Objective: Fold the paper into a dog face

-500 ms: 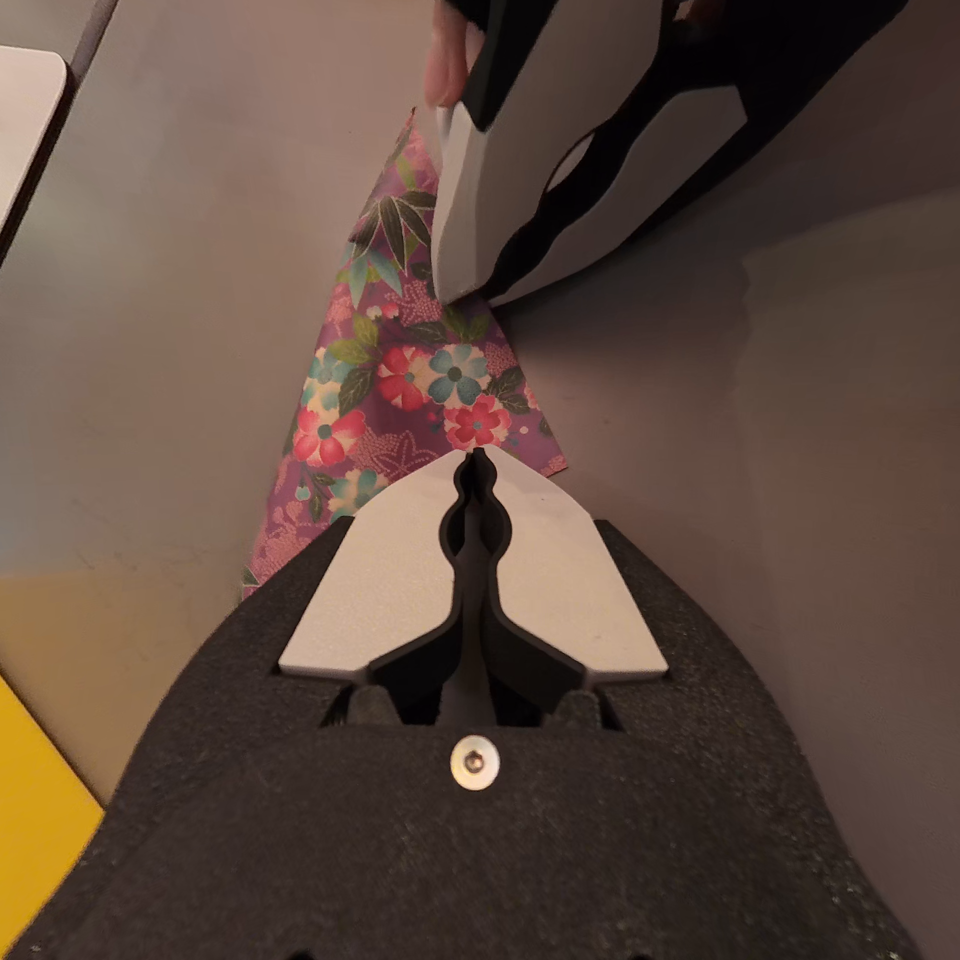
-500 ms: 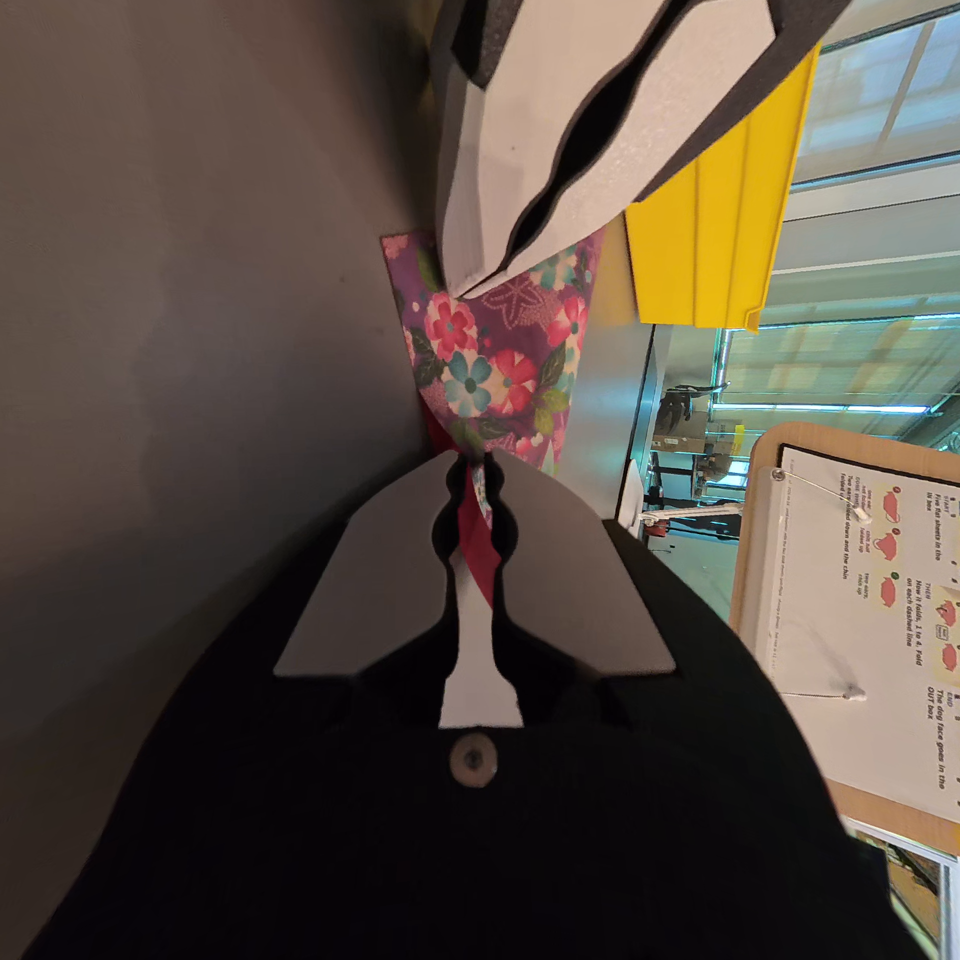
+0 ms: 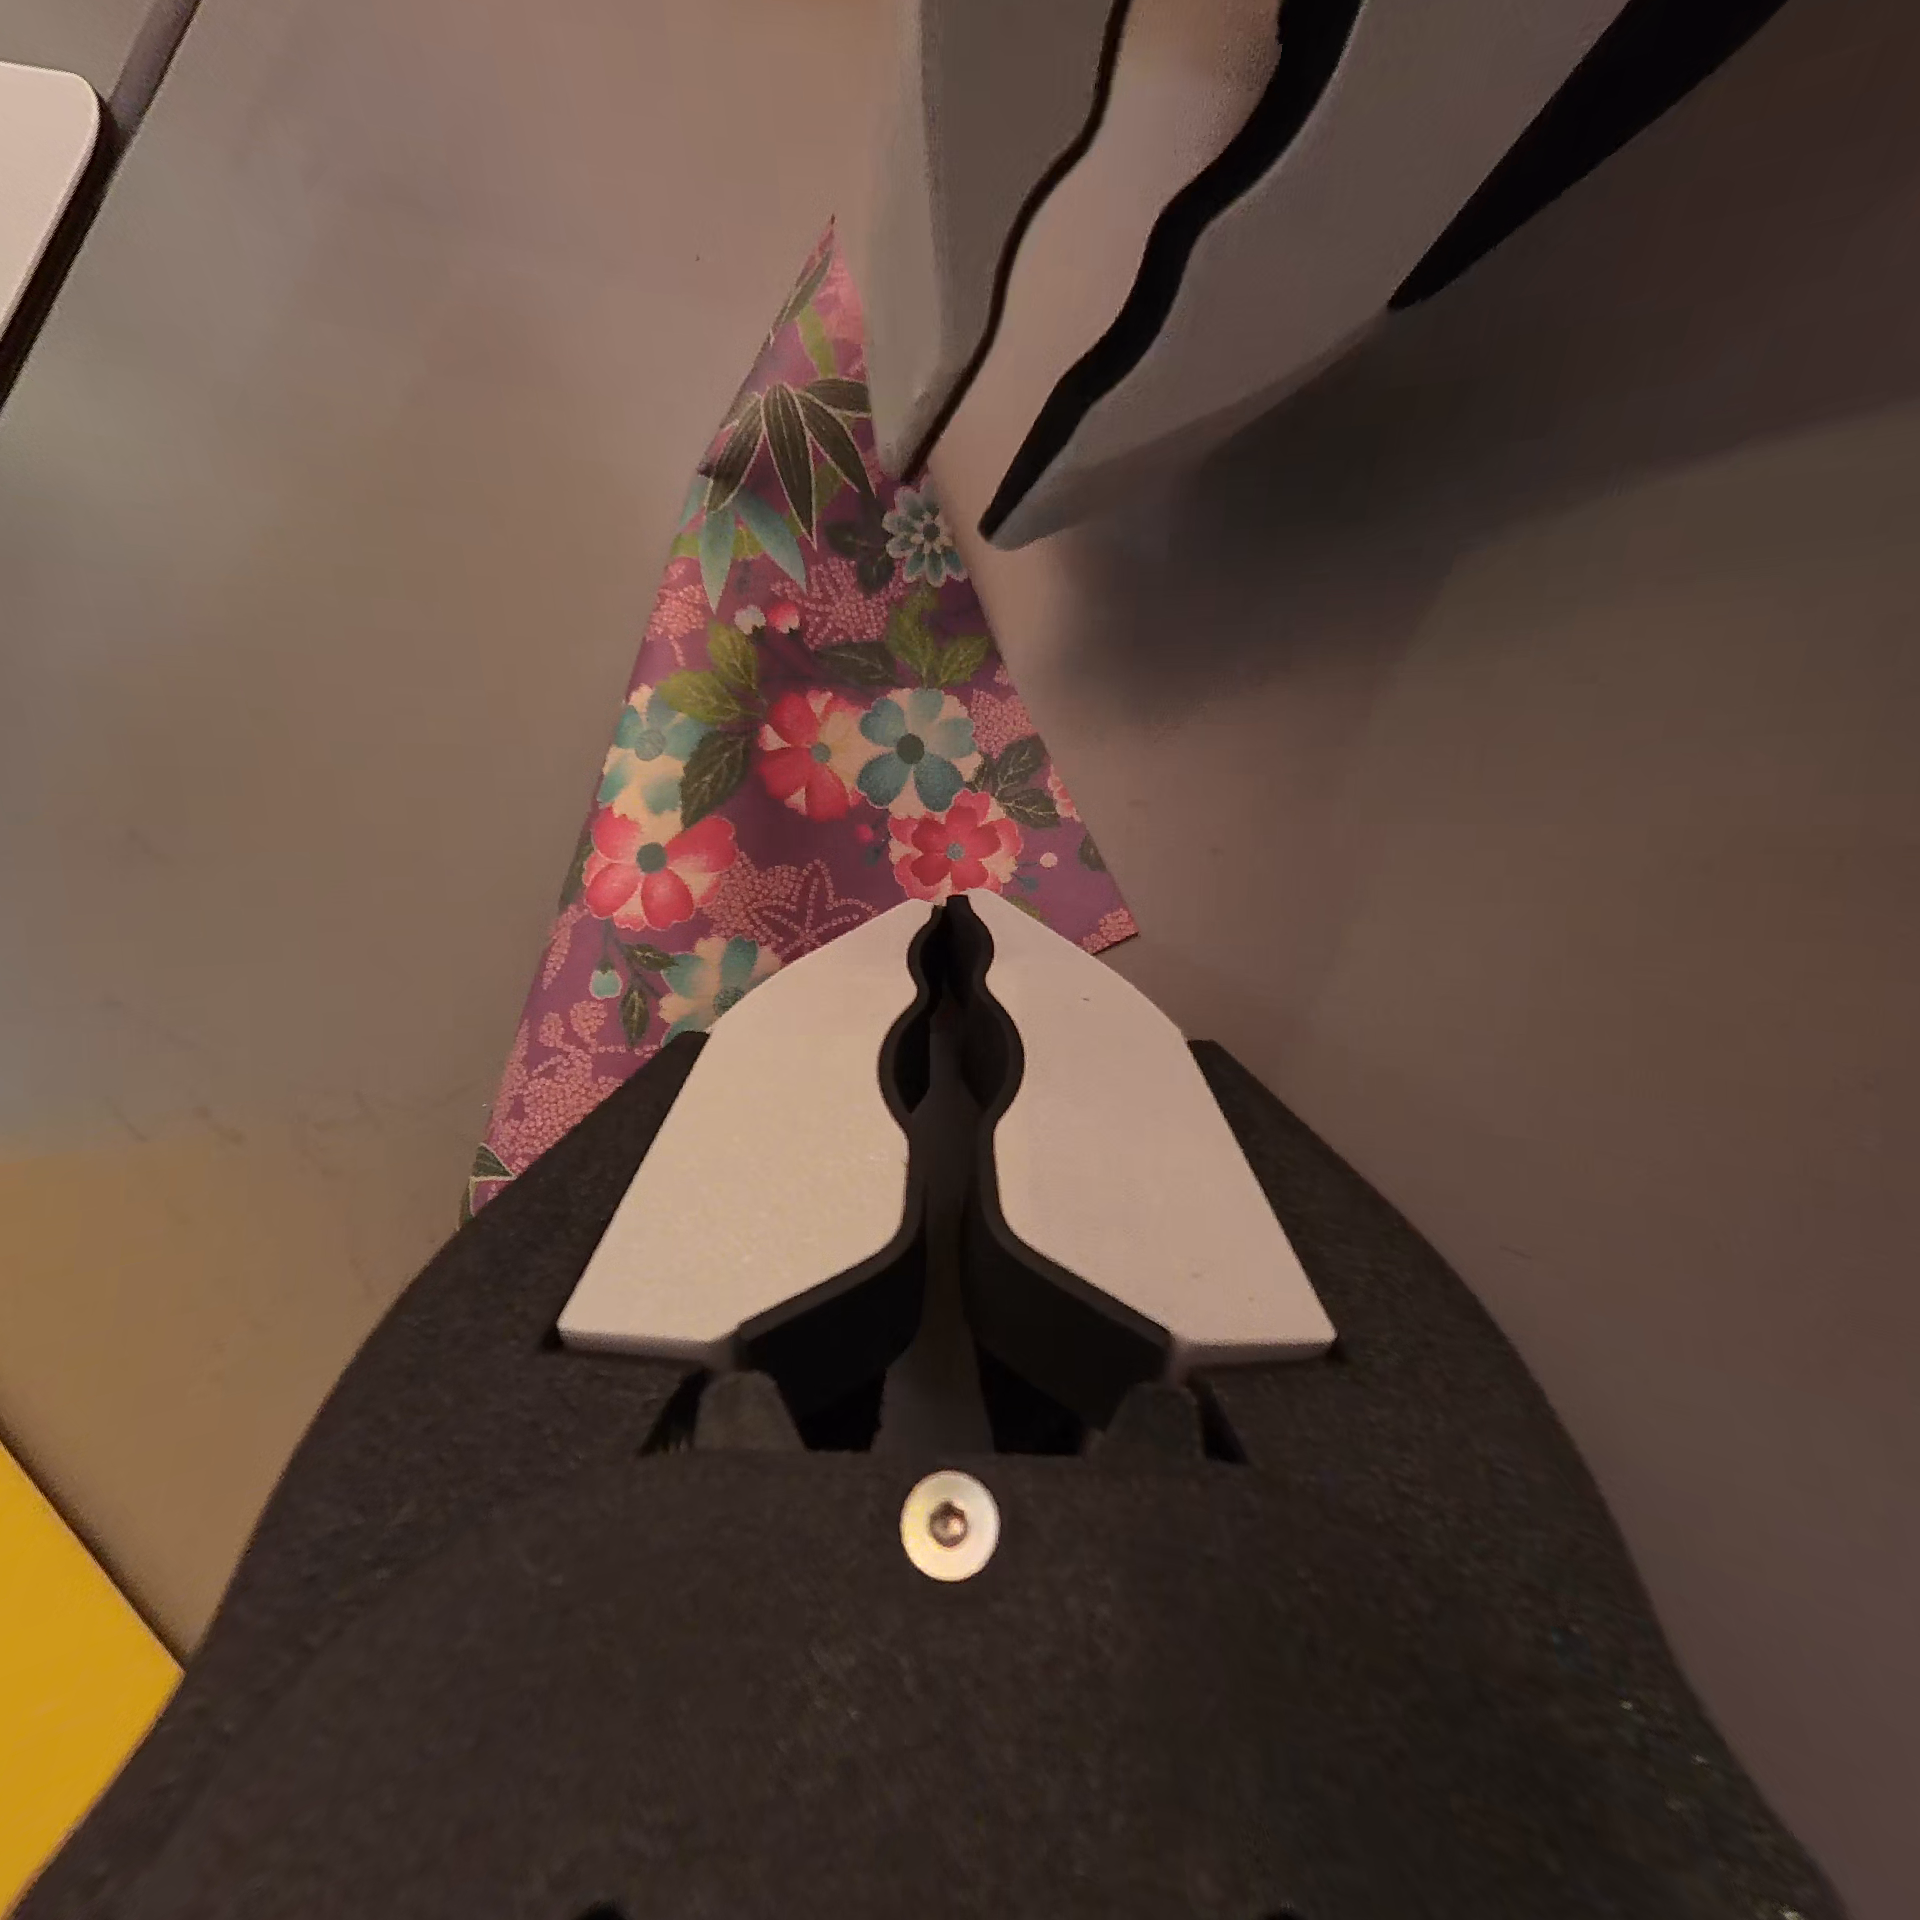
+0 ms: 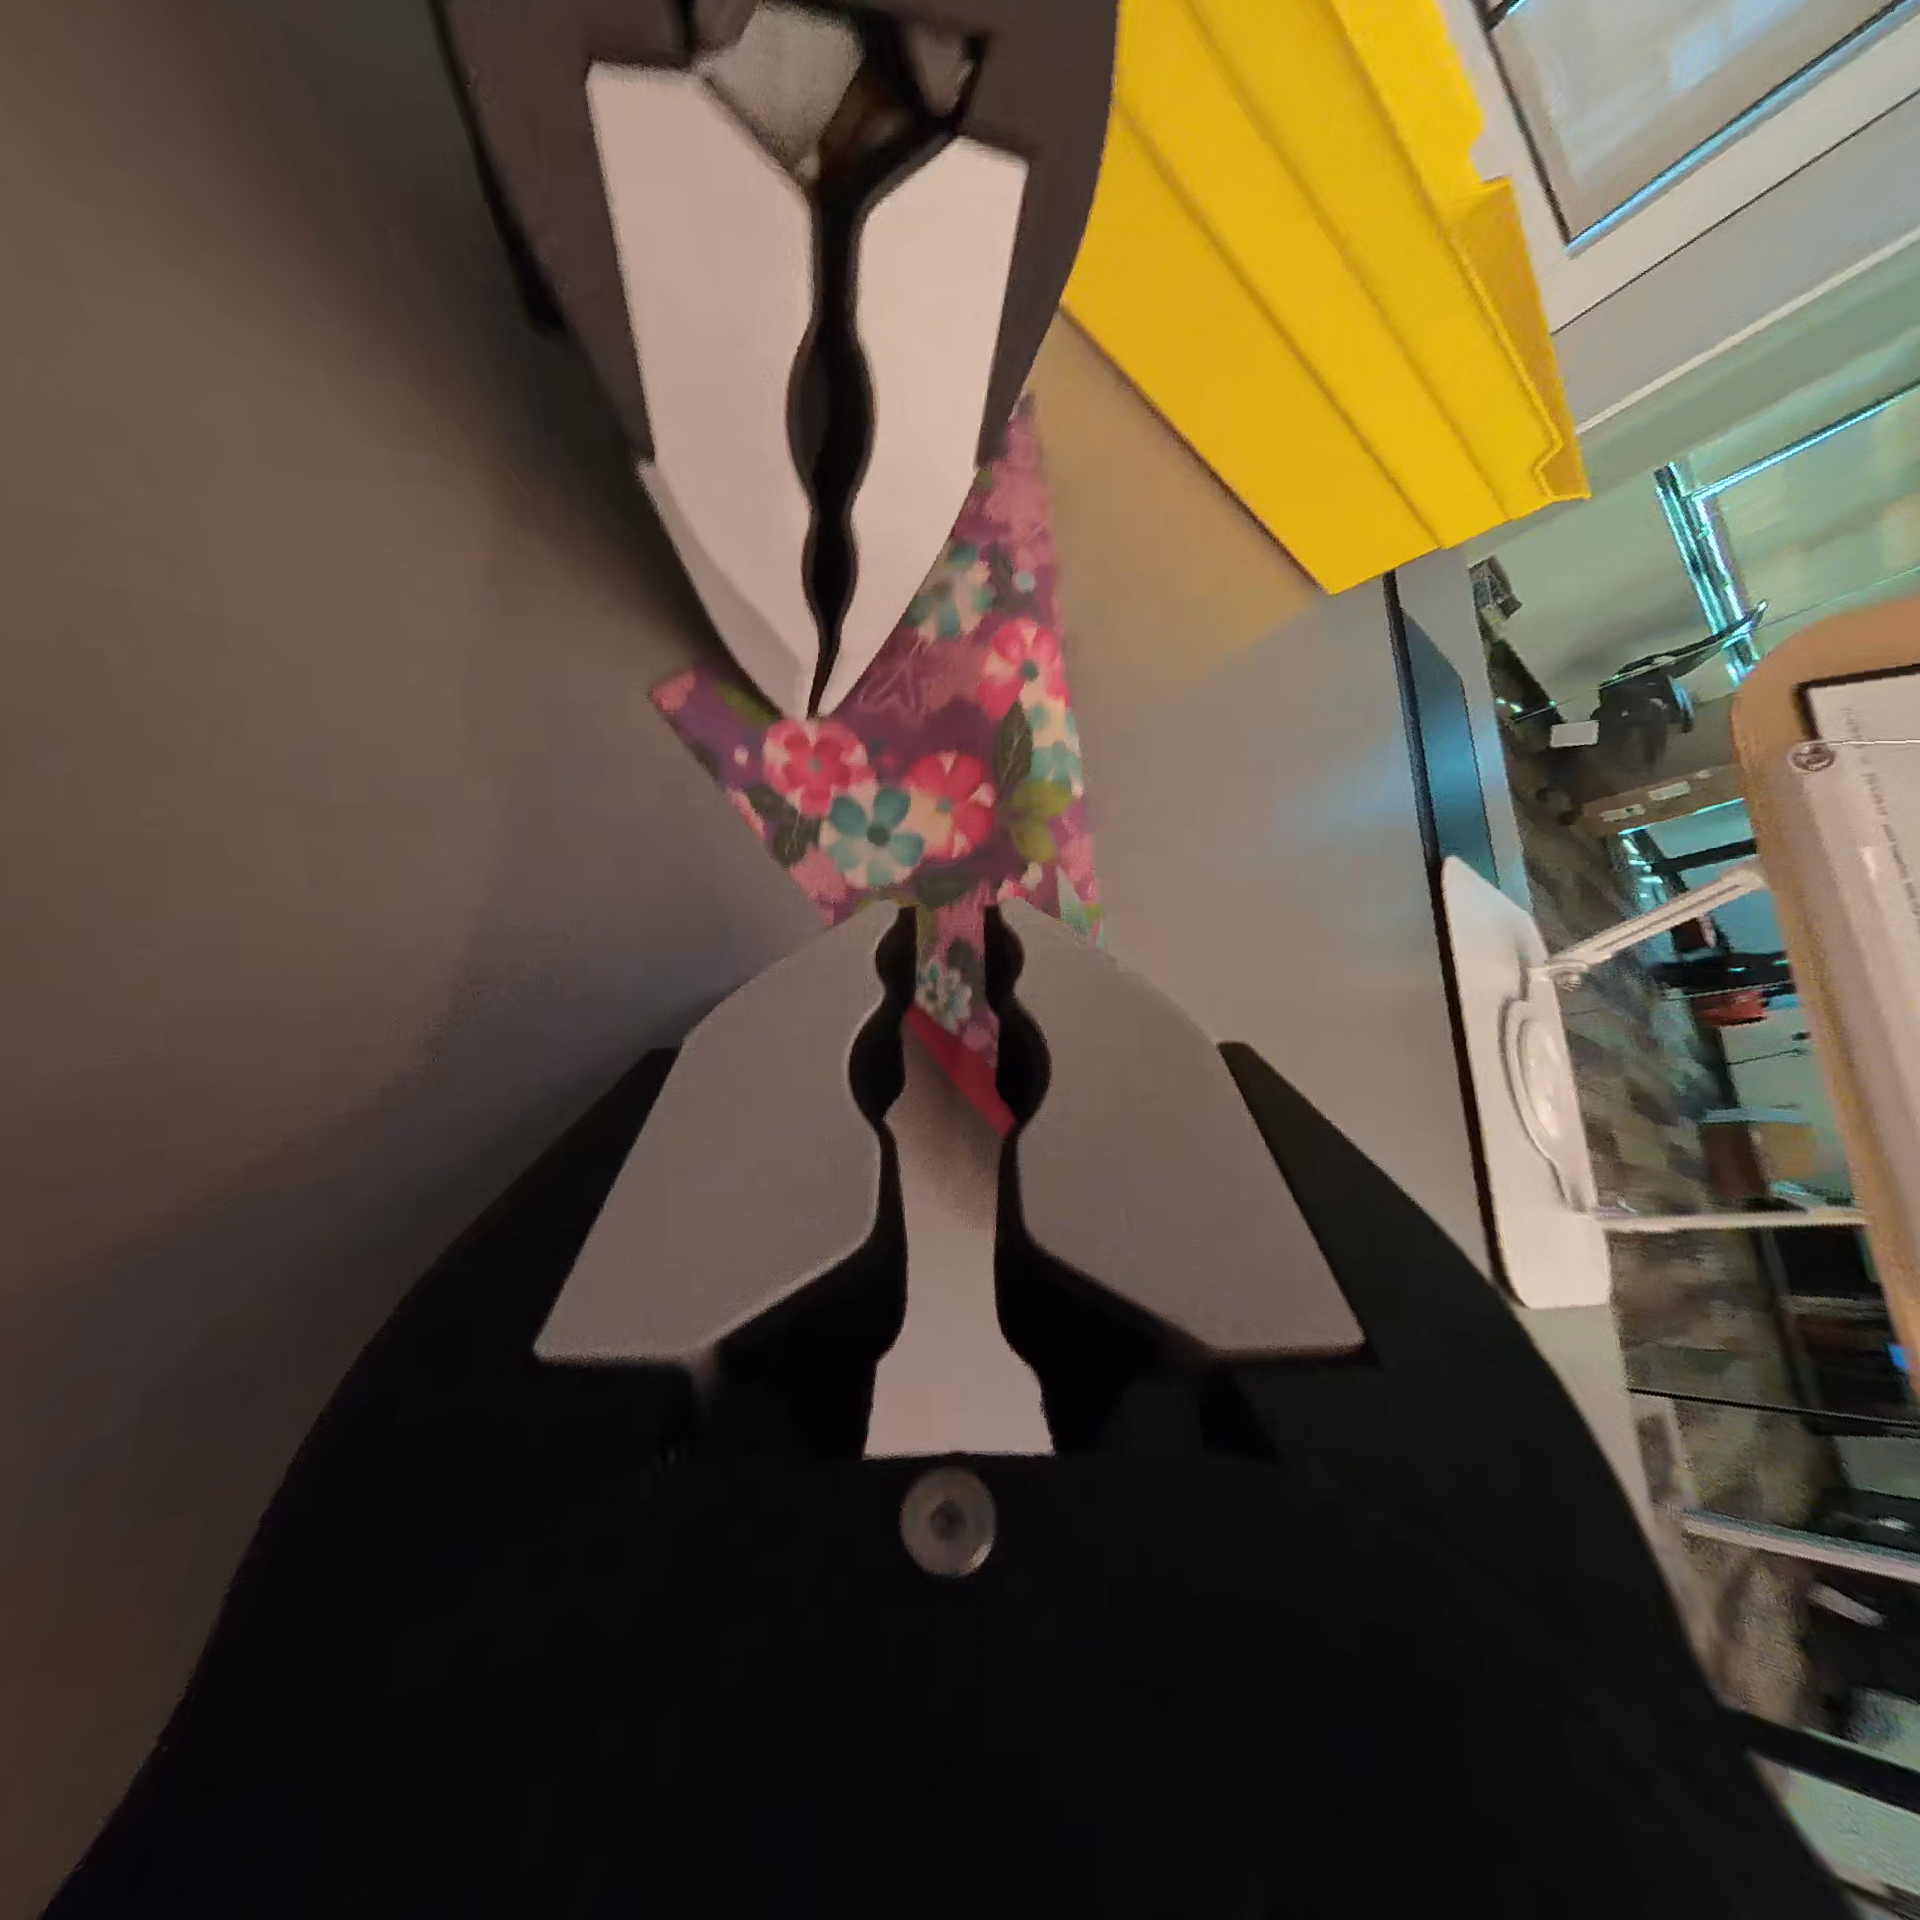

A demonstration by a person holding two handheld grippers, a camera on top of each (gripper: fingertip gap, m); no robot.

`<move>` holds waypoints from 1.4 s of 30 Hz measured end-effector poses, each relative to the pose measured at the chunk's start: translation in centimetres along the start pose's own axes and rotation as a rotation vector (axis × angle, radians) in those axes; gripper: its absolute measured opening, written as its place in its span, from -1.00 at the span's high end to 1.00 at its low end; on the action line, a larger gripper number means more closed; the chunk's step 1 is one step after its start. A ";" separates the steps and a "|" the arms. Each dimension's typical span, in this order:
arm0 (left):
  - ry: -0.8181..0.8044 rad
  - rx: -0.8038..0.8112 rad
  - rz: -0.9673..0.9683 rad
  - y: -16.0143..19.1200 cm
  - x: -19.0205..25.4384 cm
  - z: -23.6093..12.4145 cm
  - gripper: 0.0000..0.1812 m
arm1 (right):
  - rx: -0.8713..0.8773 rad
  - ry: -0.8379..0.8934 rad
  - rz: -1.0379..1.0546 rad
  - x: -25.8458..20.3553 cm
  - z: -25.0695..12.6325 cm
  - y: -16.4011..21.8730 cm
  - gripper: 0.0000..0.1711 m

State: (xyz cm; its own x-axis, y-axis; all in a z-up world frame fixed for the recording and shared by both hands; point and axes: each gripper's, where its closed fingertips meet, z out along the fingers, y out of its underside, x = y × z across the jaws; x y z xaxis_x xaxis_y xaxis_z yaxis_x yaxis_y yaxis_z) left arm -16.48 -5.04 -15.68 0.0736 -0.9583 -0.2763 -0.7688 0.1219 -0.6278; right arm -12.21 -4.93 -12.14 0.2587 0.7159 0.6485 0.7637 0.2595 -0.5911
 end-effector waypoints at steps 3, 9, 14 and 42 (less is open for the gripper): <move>0.004 0.000 -0.002 0.0 0.0 0.0 1.00 | 0.016 -0.012 0.065 0.7 1.2 -1.2 0.83; 0.011 0.002 -0.008 0.0 0.0 0.0 1.00 | 0.027 -0.388 0.257 -0.5 3.1 -2.3 0.99; 0.016 0.003 -0.008 0.0 0.0 0.0 0.99 | -0.081 -0.477 0.259 0.0 5.0 -1.3 0.98; 0.032 0.006 -0.030 0.0 -0.1 0.0 0.99 | -0.115 -0.650 0.278 -0.2 6.9 0.1 0.96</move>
State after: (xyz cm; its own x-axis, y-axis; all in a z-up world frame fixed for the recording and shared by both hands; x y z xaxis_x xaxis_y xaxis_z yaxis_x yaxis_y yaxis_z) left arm -16.42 -4.95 -15.66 0.0760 -0.9693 -0.2339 -0.7627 0.0946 -0.6399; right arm -16.27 -0.55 -15.65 0.0754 0.9962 0.0427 0.7872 -0.0332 -0.6158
